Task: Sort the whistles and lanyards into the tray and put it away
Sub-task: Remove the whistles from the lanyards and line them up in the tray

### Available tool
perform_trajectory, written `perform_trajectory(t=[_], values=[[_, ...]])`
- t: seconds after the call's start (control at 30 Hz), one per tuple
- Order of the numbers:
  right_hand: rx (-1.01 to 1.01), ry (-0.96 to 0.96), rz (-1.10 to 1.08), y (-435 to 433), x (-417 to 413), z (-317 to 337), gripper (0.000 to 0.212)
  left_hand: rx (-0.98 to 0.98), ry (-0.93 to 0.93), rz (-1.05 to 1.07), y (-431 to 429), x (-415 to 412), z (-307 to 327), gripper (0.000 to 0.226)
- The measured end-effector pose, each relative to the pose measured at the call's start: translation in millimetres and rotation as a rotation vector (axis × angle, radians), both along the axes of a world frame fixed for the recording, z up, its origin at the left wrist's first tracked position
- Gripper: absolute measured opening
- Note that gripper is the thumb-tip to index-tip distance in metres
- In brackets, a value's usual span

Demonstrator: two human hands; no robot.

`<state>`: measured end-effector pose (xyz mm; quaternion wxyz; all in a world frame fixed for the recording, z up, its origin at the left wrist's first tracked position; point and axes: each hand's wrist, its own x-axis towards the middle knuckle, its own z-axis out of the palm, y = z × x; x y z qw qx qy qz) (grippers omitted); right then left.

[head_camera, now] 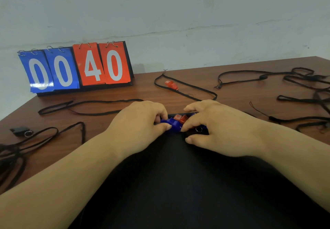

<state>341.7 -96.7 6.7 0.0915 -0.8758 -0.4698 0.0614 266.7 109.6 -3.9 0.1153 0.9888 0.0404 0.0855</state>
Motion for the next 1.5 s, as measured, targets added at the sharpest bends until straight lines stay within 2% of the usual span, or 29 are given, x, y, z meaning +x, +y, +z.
perform_trajectory(t=[0.33, 0.73, 0.9, 1.0, 1.13, 1.37, 1.43, 1.5], values=[[0.002, 0.001, 0.003, 0.5, 2.1, -1.5, 0.039, -0.011, 0.0, 0.009, 1.8, -0.7, -0.8, 0.016], [0.143, -0.047, 0.017, -3.5, 3.0, -2.0, 0.032, -0.023, -0.032, -0.01, 1.8, -6.6, 1.1, 0.016], [0.2, 0.019, -0.092, -0.8, 0.8, 8.3, 0.03, -0.078, -0.046, 0.007, 7.1, -10.8, 7.7, 0.02], [0.15, -0.004, -0.155, 11.3, 6.0, 22.4, 0.03, -0.142, -0.059, 0.054, 16.4, -14.1, 17.0, 0.023], [0.201, -0.031, -0.219, 53.3, 28.9, 39.4, 0.027, -0.166, -0.114, 0.155, 46.6, -15.3, 29.0, 0.026], [0.02, -0.083, -0.308, 129.7, 96.4, 17.4, 0.049, -0.21, -0.114, 0.309, 84.1, -10.5, 23.7, 0.038], [-0.059, -0.106, -0.343, 139.6, 108.4, 10.4, 0.049, -0.217, -0.106, 0.318, 89.5, -9.5, 21.0, 0.038], [-0.09, -0.141, -0.356, 143.6, 118.0, 4.2, 0.041, -0.215, -0.1, 0.33, 93.2, -8.3, 19.4, 0.037]])
